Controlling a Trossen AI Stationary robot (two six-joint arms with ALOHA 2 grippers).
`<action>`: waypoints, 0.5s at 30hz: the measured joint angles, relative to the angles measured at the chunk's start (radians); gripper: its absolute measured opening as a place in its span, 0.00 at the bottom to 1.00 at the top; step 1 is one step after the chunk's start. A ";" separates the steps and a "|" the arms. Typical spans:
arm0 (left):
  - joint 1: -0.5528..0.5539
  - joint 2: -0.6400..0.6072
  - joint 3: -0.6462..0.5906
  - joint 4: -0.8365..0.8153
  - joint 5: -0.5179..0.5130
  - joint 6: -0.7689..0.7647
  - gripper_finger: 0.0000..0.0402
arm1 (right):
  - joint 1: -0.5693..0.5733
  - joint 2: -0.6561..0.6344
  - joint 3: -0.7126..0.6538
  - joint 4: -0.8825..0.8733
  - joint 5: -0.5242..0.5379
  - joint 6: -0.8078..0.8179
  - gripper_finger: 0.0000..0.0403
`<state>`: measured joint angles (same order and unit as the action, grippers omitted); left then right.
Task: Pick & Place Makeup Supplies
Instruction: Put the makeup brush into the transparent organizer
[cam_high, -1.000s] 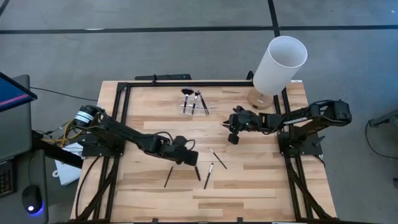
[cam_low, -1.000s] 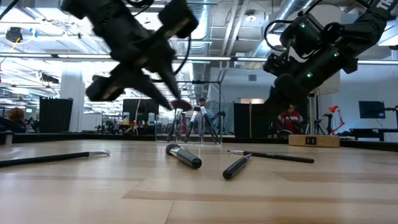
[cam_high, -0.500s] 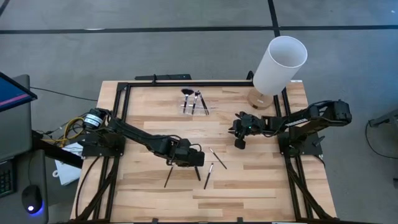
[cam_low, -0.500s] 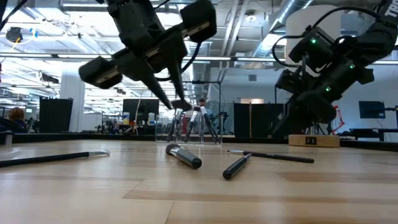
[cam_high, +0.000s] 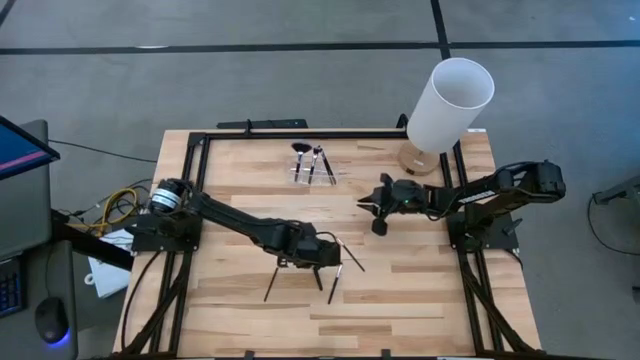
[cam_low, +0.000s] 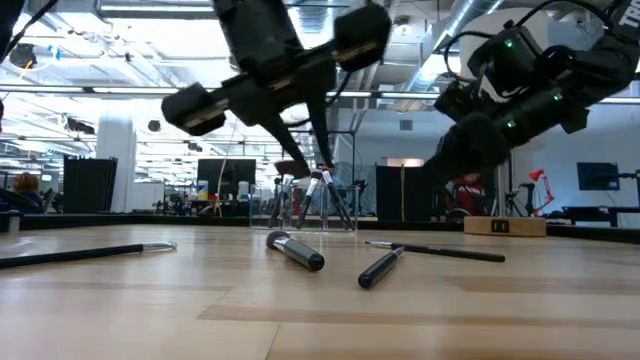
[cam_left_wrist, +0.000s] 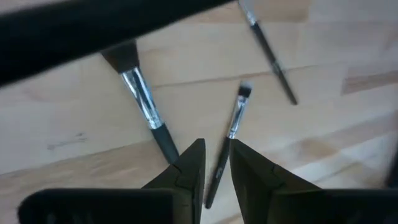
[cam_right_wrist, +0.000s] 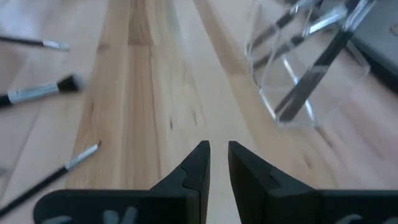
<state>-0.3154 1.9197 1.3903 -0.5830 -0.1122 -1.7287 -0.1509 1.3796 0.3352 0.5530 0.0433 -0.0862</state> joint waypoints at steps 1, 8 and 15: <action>-0.002 0.016 0.018 -0.034 0.021 0.000 0.17 | 0.000 0.000 0.000 0.018 0.000 -0.002 0.13; -0.014 0.027 0.037 -0.126 0.080 0.048 0.22 | 0.000 0.000 0.000 0.016 0.000 -0.018 0.13; 0.030 -0.002 0.037 -0.182 0.068 0.071 0.43 | 0.008 0.000 0.000 -0.052 -0.014 0.006 0.13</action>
<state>-0.2855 1.9179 1.4277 -0.7650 -0.0444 -1.6576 -0.1430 1.3792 0.3354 0.5009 0.0295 -0.0804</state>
